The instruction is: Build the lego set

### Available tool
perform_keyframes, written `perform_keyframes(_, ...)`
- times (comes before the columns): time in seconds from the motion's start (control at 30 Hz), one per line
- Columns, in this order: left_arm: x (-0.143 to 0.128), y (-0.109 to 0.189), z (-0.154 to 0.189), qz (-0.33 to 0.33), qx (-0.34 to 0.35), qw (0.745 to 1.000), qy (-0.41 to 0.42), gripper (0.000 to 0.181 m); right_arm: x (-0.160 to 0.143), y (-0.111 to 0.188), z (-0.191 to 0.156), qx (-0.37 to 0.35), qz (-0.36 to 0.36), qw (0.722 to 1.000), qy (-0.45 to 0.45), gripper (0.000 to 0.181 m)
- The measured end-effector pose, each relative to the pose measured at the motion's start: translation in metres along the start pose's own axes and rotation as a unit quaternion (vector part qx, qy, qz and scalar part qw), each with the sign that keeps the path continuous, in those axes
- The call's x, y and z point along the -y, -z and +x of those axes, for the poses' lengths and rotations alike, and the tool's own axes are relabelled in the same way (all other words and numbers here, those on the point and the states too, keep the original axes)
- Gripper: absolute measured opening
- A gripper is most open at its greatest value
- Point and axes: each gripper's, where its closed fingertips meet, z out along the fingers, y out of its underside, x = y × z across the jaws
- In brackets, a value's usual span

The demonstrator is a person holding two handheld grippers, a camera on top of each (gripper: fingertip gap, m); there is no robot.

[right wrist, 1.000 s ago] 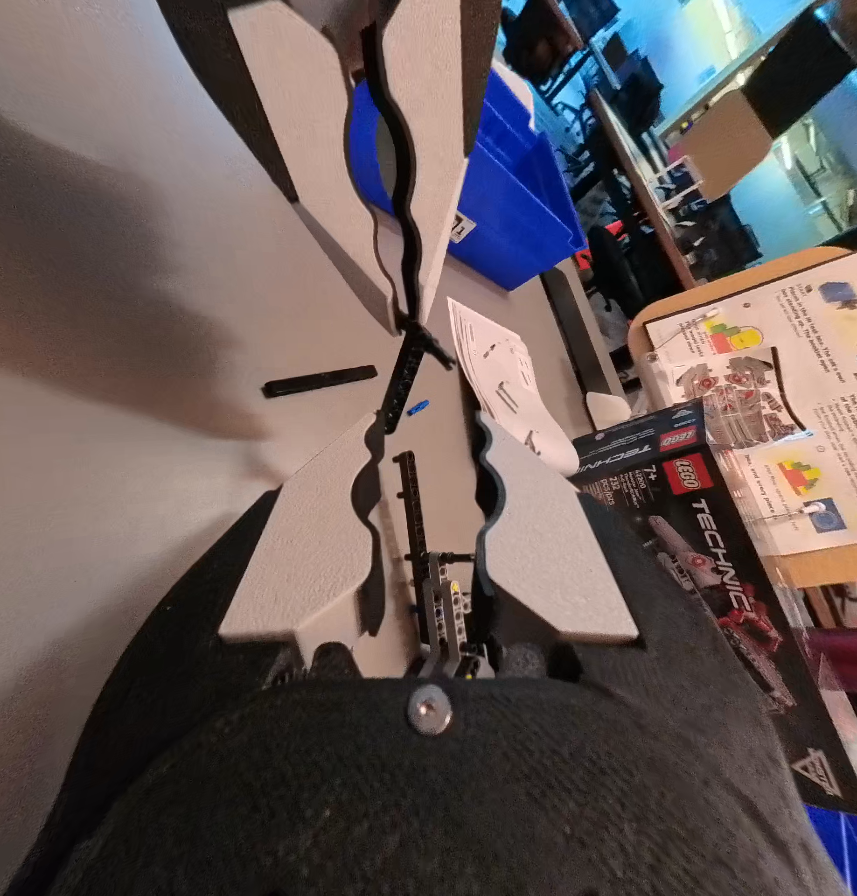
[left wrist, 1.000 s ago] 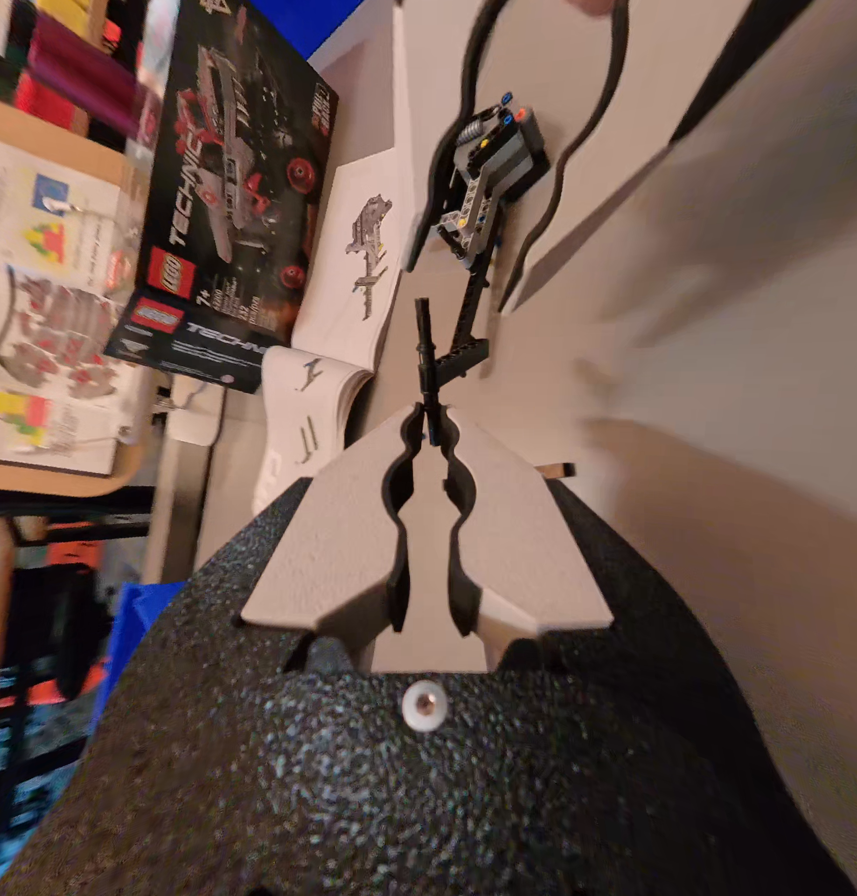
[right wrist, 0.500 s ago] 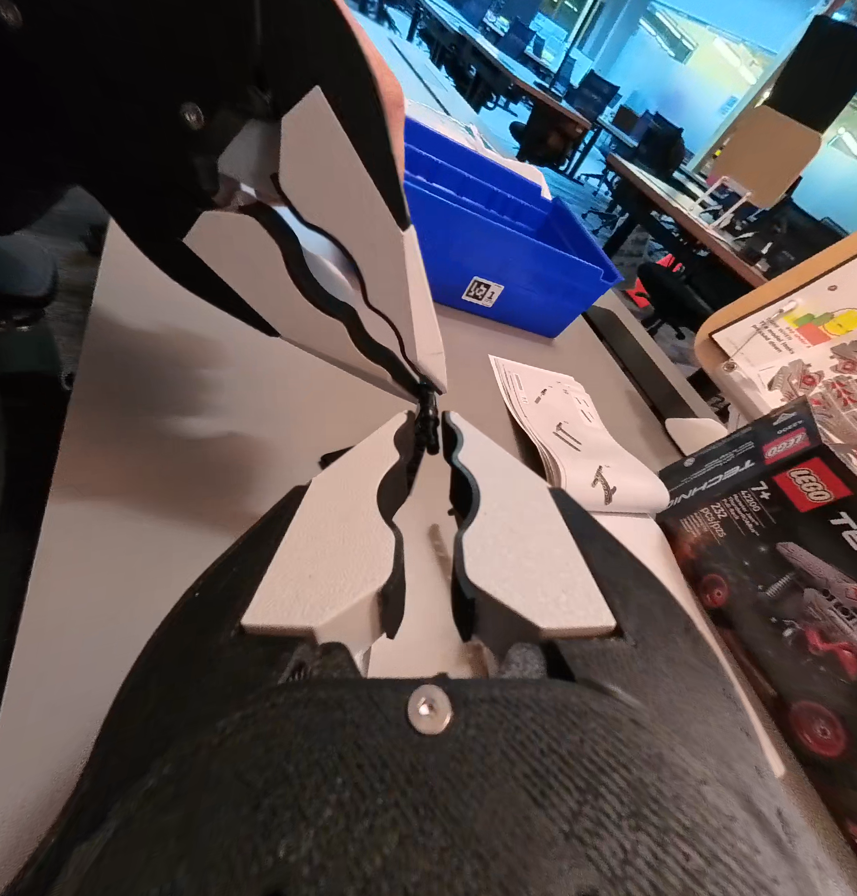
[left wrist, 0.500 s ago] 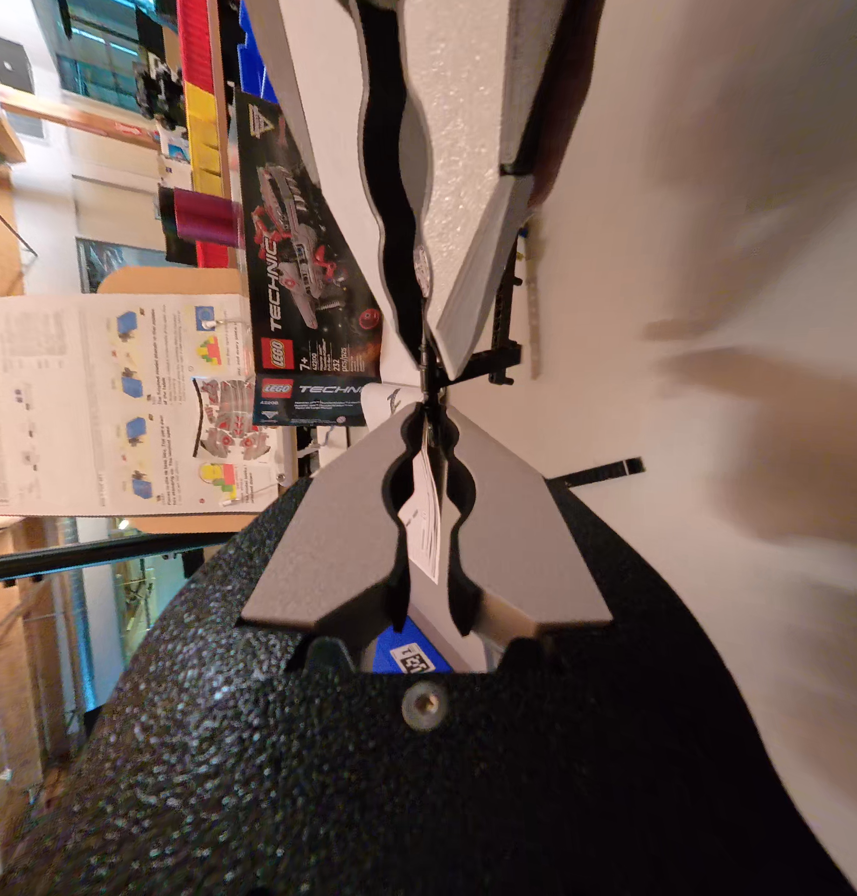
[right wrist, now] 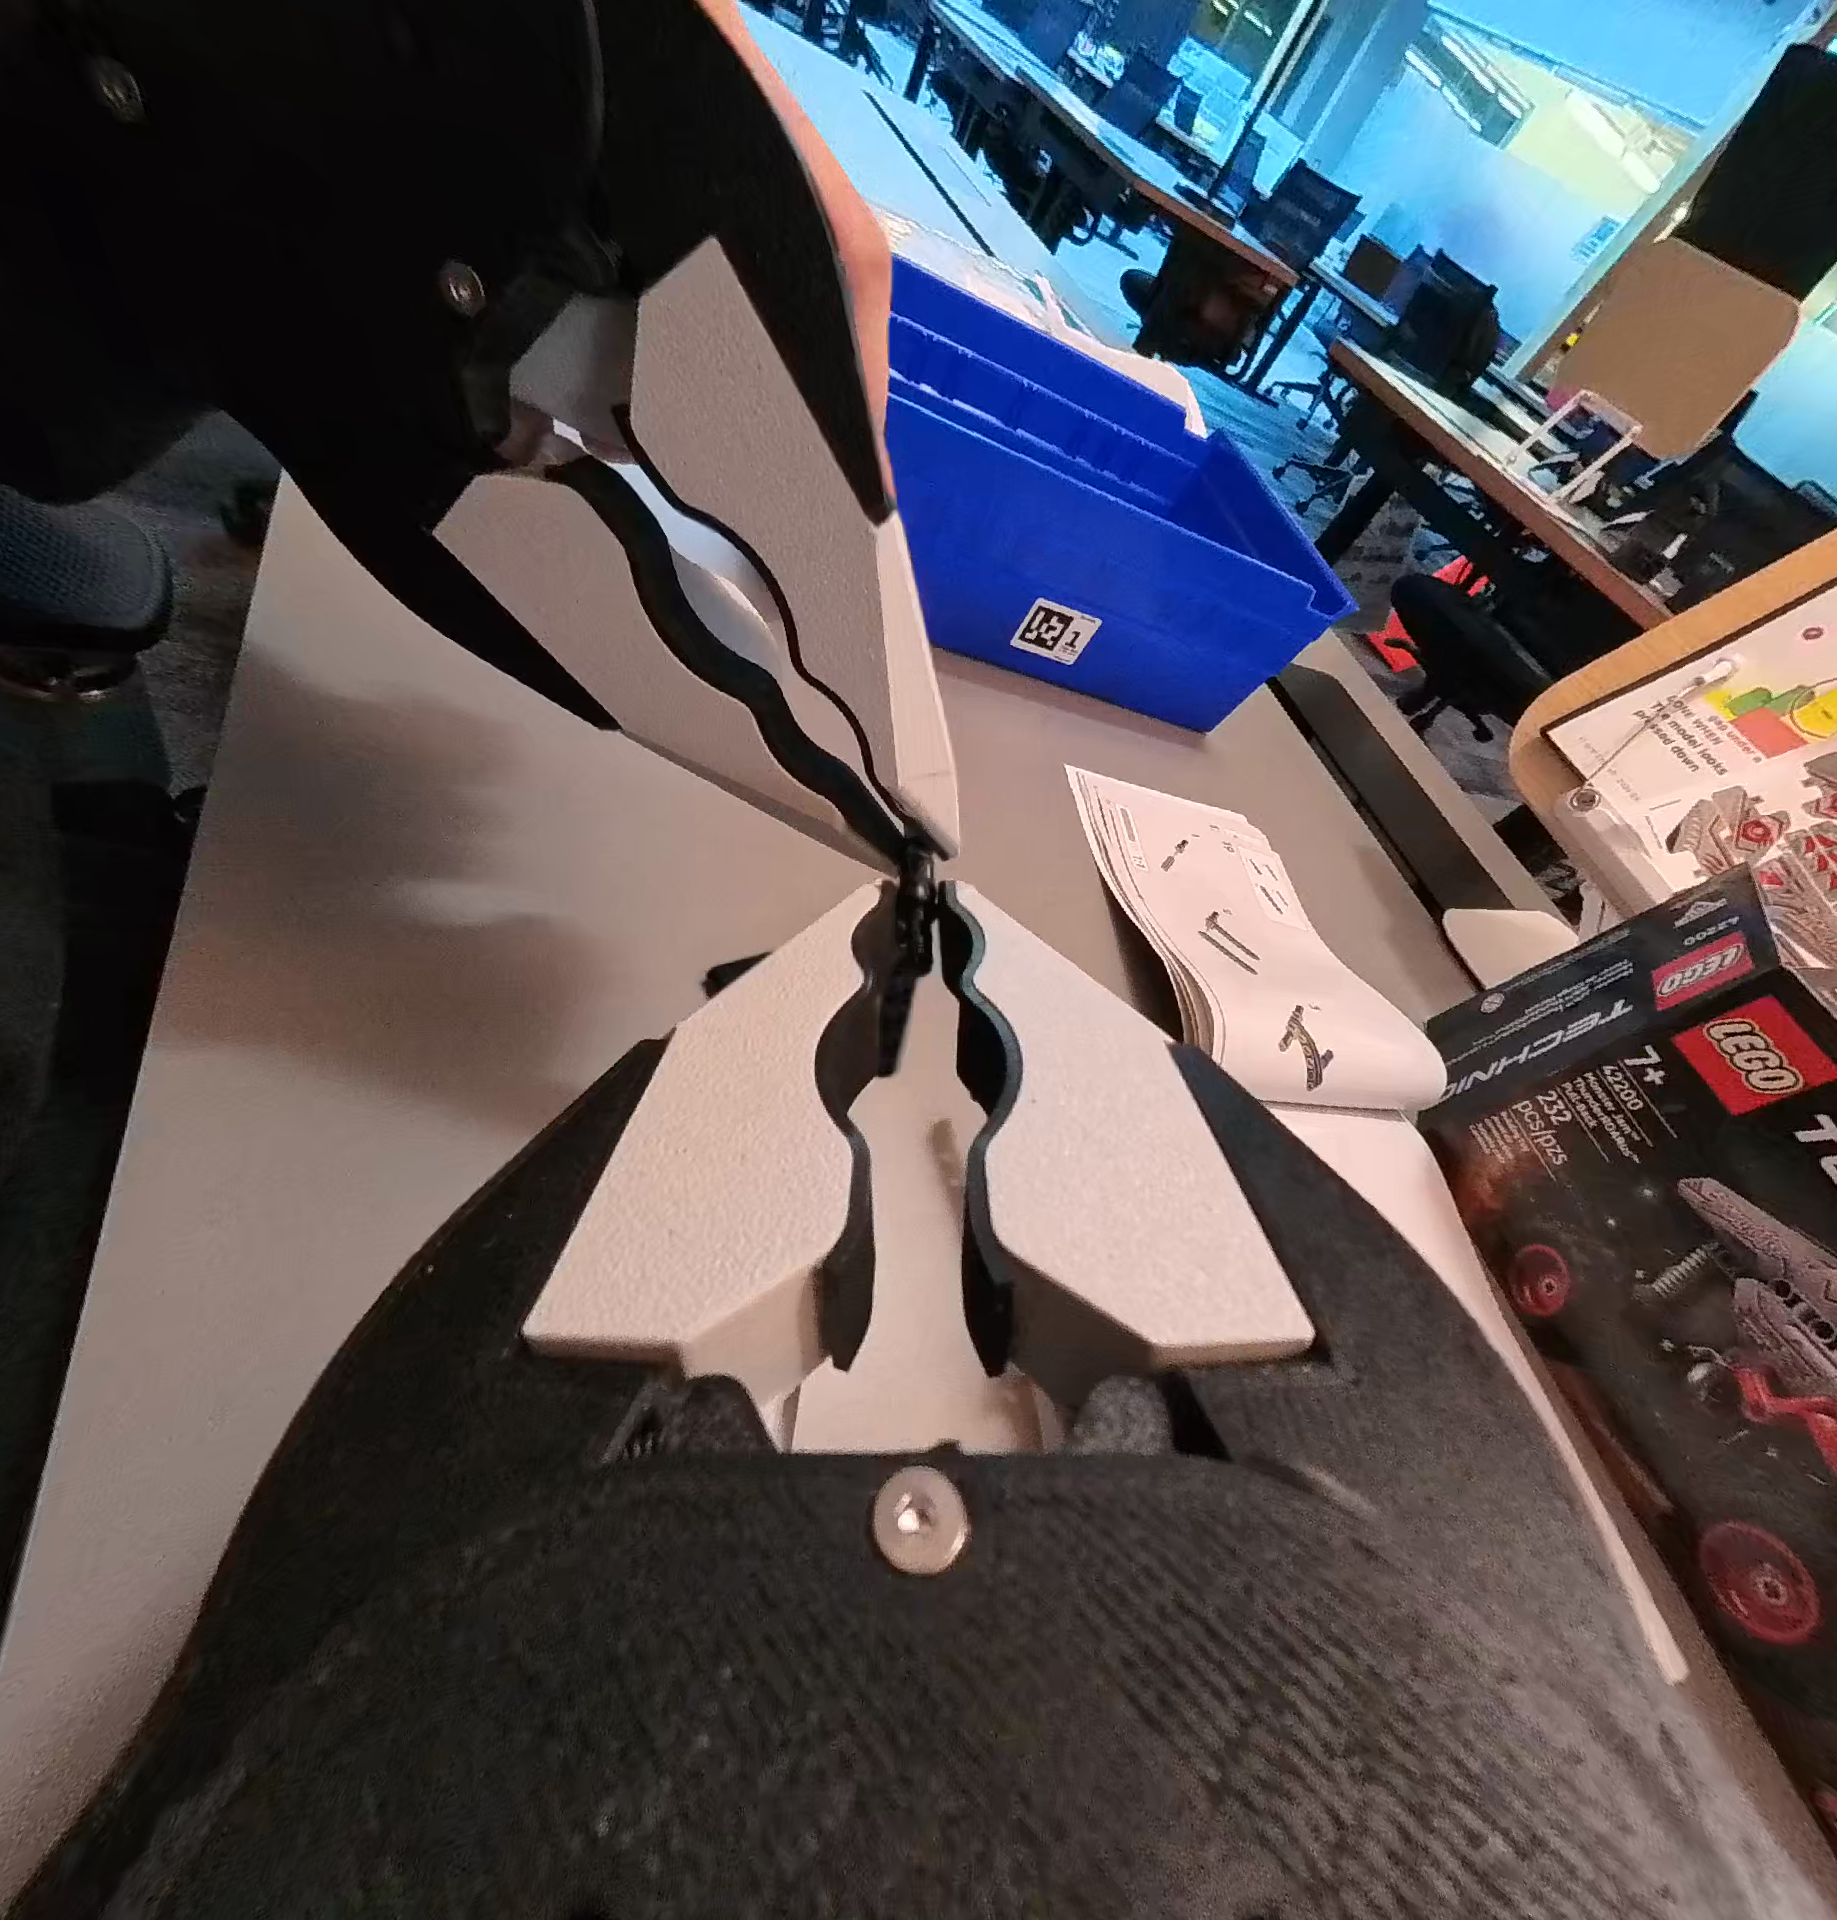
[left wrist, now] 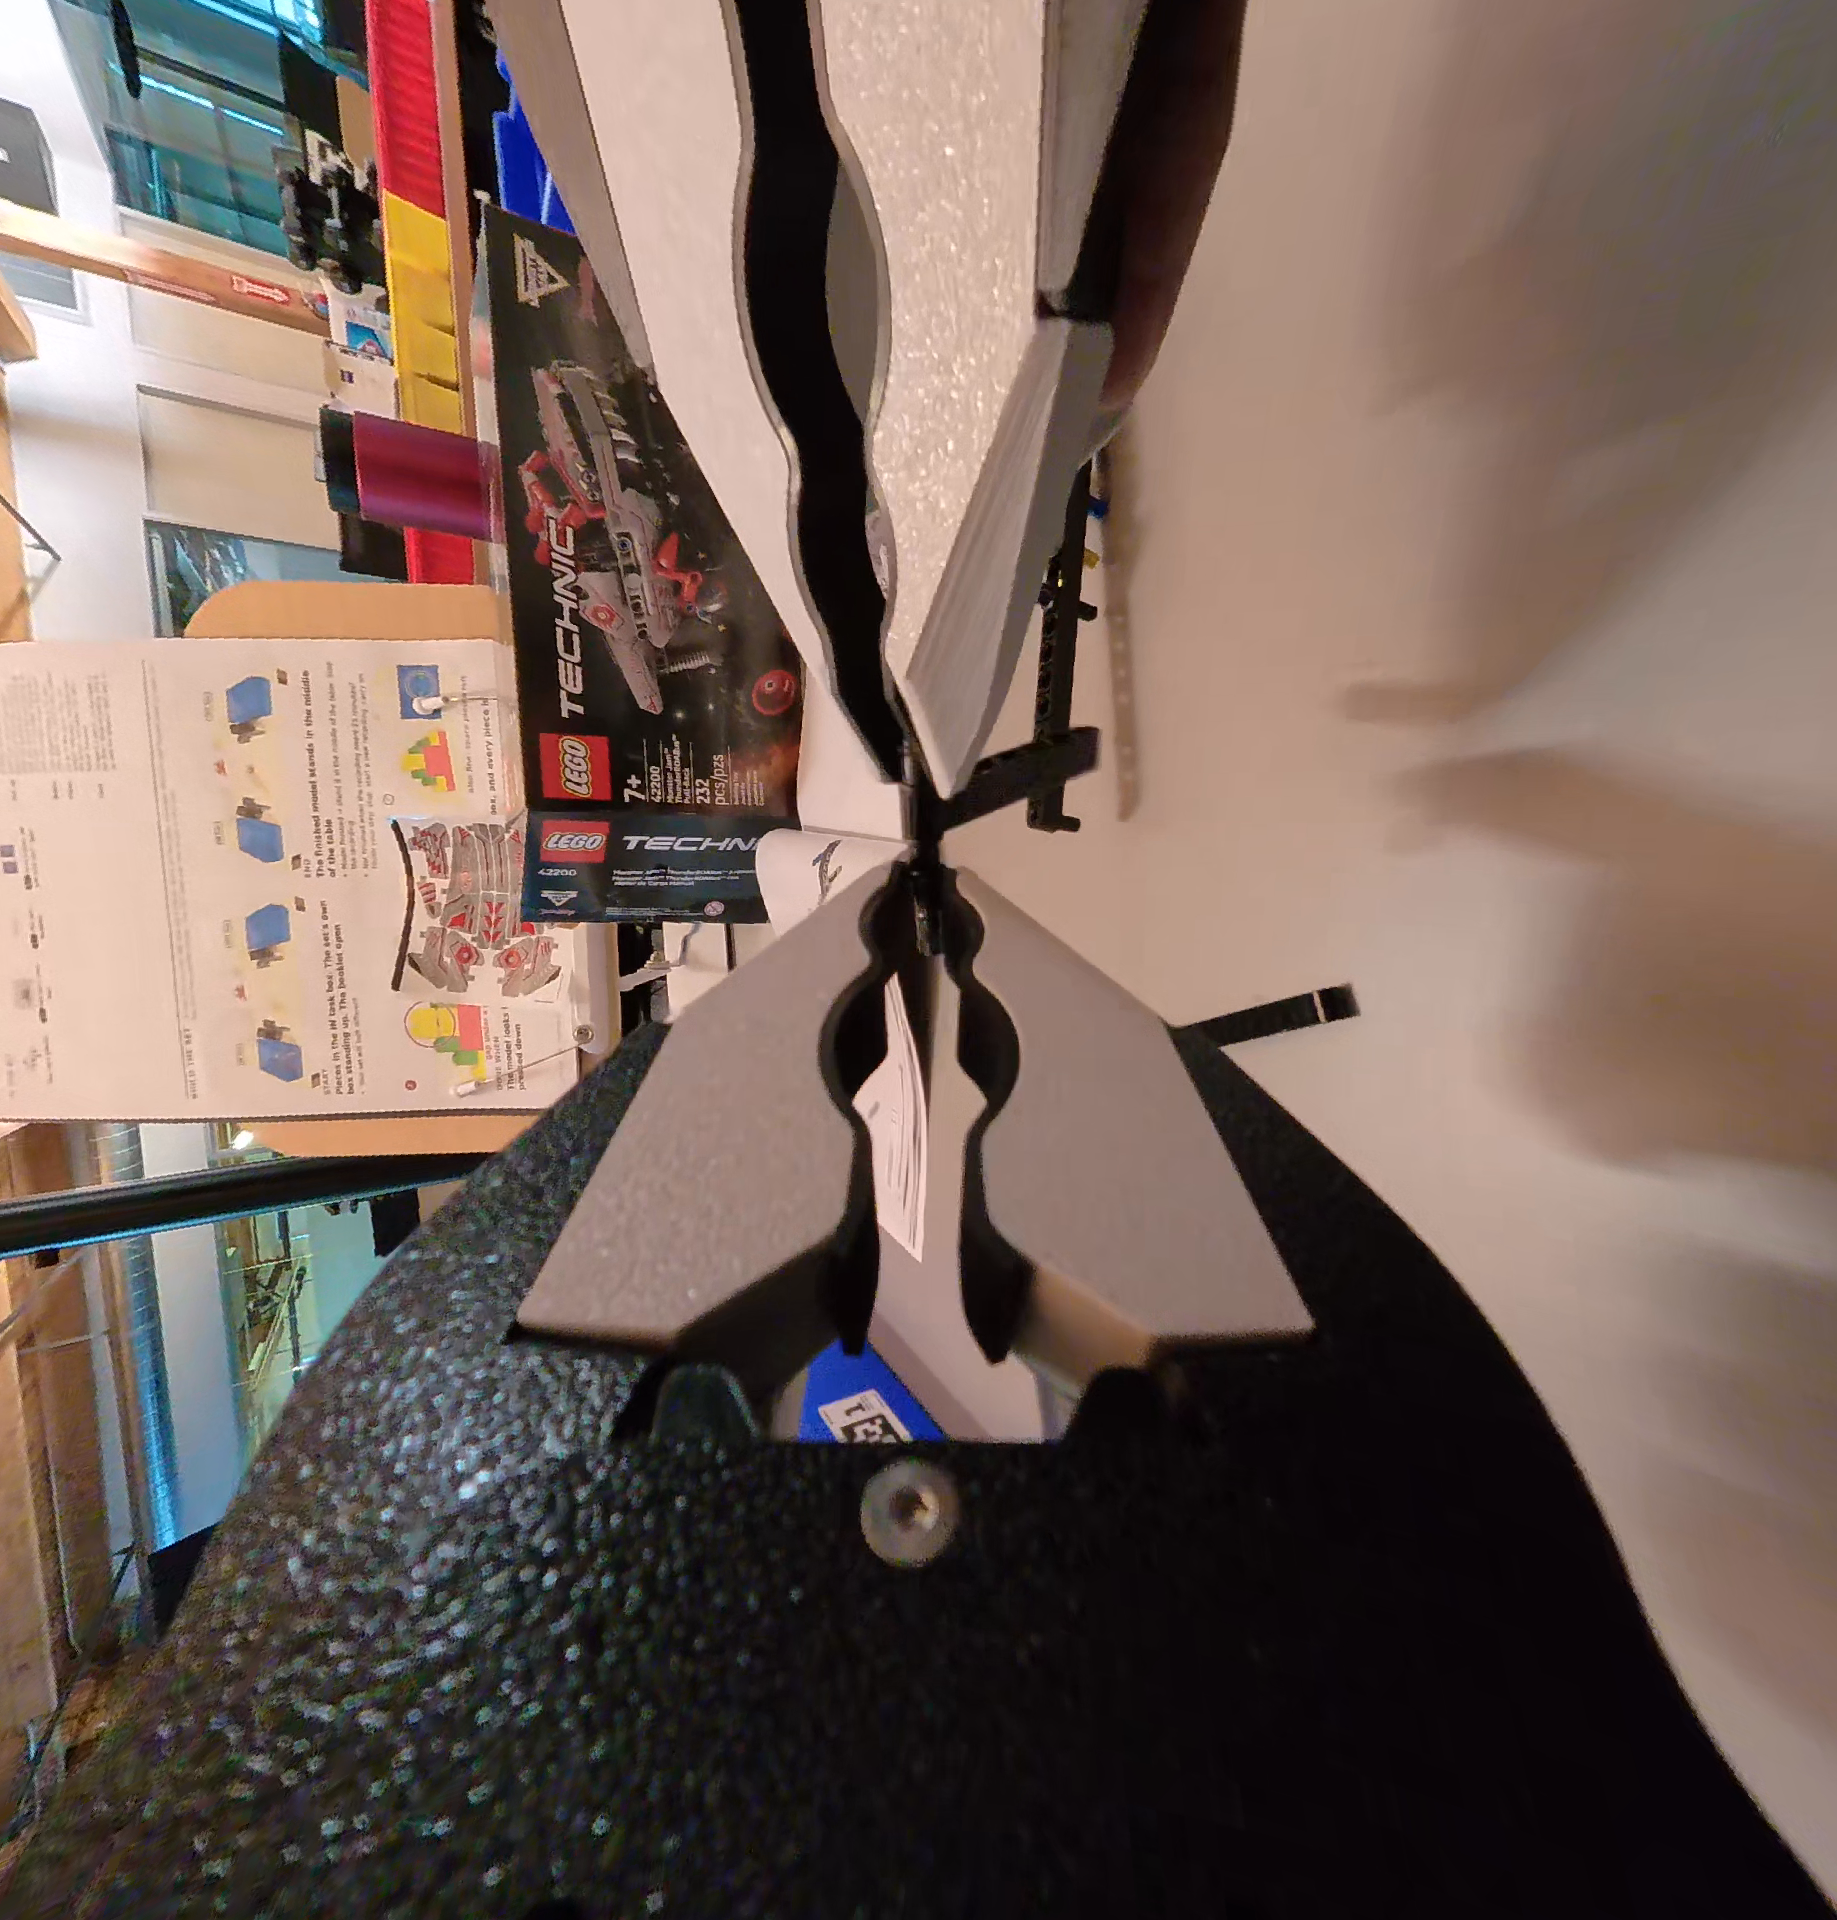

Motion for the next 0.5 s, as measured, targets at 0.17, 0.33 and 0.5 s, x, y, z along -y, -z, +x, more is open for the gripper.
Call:
perform_keyframes(0.17, -0.0015, -0.0020, 0.0021, -0.004, -0.001, 1.000, -0.004, 0.003, -0.0010, 0.0011, 0.0001, 0.005, 0.004, 1.000, -0.006, 0.004)
perform_keyframes(0.33, -0.0002, -0.0021, 0.0027, 0.010, -0.005, 1.000, 0.003, 0.003, -0.0049, 0.0022, 0.0005, 0.013, -0.005, 1.000, -0.015, 0.003)
perform_keyframes(0.5, 0.0004, -0.0020, 0.0043, 0.030, -0.010, 0.999, 0.016, 0.004, -0.0040, 0.0025, -0.0003, 0.028, 0.007, 0.998, -0.052, 0.003)
